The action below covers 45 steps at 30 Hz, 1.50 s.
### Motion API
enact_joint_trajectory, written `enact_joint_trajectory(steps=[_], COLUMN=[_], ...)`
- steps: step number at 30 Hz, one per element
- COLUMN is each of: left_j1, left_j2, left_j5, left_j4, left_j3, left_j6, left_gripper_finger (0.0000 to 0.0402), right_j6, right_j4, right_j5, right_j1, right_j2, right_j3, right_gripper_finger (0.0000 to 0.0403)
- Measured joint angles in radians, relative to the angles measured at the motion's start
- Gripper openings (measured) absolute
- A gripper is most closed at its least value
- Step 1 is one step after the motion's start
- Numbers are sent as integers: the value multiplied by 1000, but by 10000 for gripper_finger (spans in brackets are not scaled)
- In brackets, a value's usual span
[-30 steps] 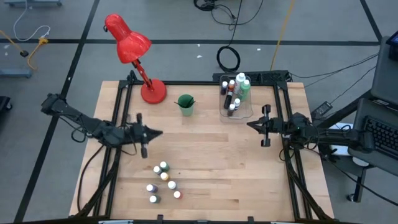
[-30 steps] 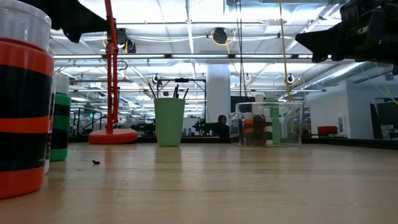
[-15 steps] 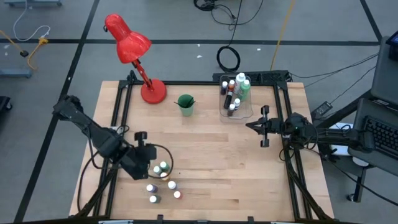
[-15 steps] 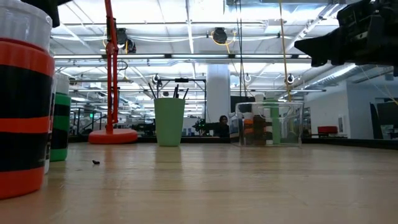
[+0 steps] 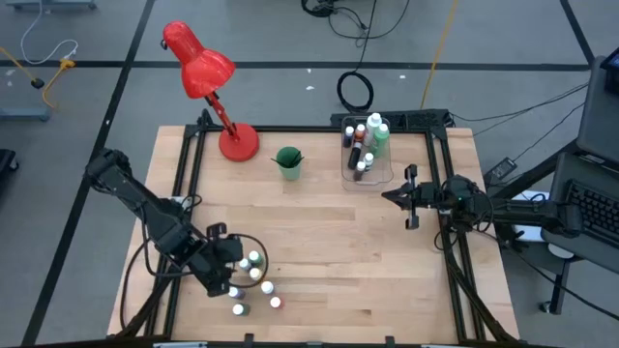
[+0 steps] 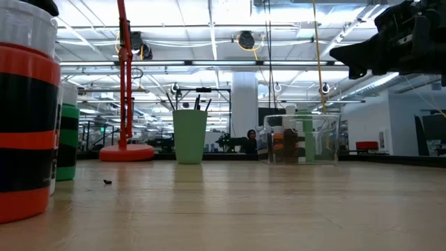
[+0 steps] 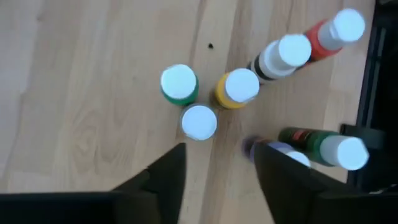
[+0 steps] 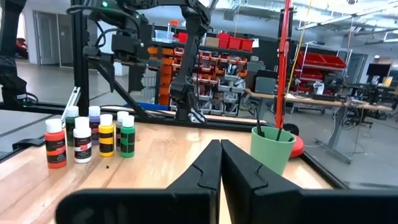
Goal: Pick & Place Paint Supplies
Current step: Put the gray paint bottle into the transparent bin
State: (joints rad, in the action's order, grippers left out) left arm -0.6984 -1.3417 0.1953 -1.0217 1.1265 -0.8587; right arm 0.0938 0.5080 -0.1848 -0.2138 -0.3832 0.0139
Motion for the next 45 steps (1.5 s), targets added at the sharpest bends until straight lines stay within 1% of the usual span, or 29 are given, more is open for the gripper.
enact_joint_trajectory(steps=[5, 8, 11, 18, 26, 32, 35, 45], left_j1=[18, 42, 65, 101, 103, 103, 104, 132], left_j2=[0, 0, 0, 0, 0, -1, -25, -42], left_j5=[-22, -16, -12, -64, -68, -69, -96, -91], left_j4=[62, 76, 95, 130, 219, 236, 268, 273], left_j3=[-61, -79, -100, -155, -189, -208, -222, -222], left_j6=[101, 119, 102, 107, 145, 146, 179, 210], left_gripper_finger=[254, 279, 293, 296, 296, 296, 296, 296], right_j6=[-2, -3, -8, -26, -26, -26, -25, -4], right_j4=[-4, -4, -5, -25, -24, -23, -23, -19], right_j5=[0, 0, 0, 0, 0, 0, 0, 0], right_j1=[0, 0, 0, 0, 0, 0, 0, 0], right_j2=[0, 0, 0, 0, 0, 0, 0, 0], right_j3=[0, 0, 0, 0, 0, 0, 0, 0], right_gripper_finger=[4, 4, 4, 4, 4, 4, 4, 4])
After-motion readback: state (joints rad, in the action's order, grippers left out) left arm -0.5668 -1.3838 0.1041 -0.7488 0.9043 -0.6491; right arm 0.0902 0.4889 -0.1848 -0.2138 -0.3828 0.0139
